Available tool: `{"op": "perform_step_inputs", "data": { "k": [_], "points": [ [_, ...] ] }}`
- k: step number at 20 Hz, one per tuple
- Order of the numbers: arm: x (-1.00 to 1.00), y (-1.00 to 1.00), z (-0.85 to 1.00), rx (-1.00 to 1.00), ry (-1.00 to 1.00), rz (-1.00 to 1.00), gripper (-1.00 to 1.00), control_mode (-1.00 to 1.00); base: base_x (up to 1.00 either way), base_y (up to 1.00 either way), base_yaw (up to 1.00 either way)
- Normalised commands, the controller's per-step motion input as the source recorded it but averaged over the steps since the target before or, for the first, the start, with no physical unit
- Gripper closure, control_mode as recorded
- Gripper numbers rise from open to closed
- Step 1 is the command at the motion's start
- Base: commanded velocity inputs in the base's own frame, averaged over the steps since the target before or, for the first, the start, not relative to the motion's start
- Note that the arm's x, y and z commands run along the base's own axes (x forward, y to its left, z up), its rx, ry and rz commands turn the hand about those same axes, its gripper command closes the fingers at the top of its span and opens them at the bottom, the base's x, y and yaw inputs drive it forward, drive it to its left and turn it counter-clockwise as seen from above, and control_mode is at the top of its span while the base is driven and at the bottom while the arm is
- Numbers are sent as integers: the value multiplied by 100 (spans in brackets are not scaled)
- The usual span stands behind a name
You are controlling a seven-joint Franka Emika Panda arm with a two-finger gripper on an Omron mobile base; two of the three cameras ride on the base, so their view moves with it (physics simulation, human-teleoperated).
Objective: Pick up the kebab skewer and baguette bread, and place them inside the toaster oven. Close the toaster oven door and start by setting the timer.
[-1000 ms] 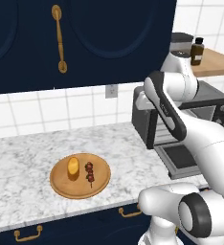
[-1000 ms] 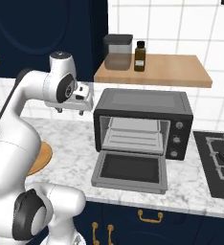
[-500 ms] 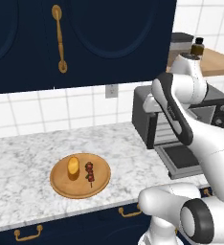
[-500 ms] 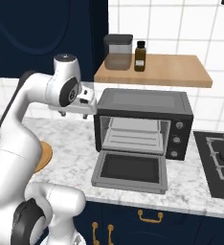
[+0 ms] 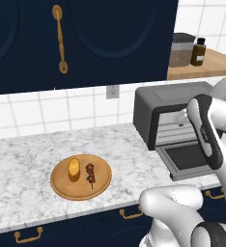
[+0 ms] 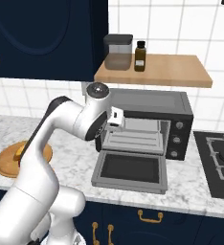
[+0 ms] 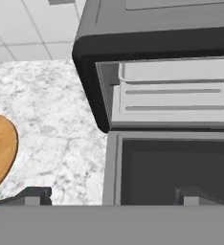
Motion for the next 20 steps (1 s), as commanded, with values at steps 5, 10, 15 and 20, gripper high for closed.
{"op": "perform_step_inputs", "data": {
  "k": [5,10,15,20],
  "points": [
    [23,-60,-22,0,-35,0,-100,-100,0,0,0],
    [33,-65,-31,0,-22,0,-100,-100,0,0,0],
    [52,-44,-34,0,-12,-1,-100,-100,0,0,0],
    [57,-9,-25,0,-5,-3,-100,-100,0,0,0]
  ]
}}
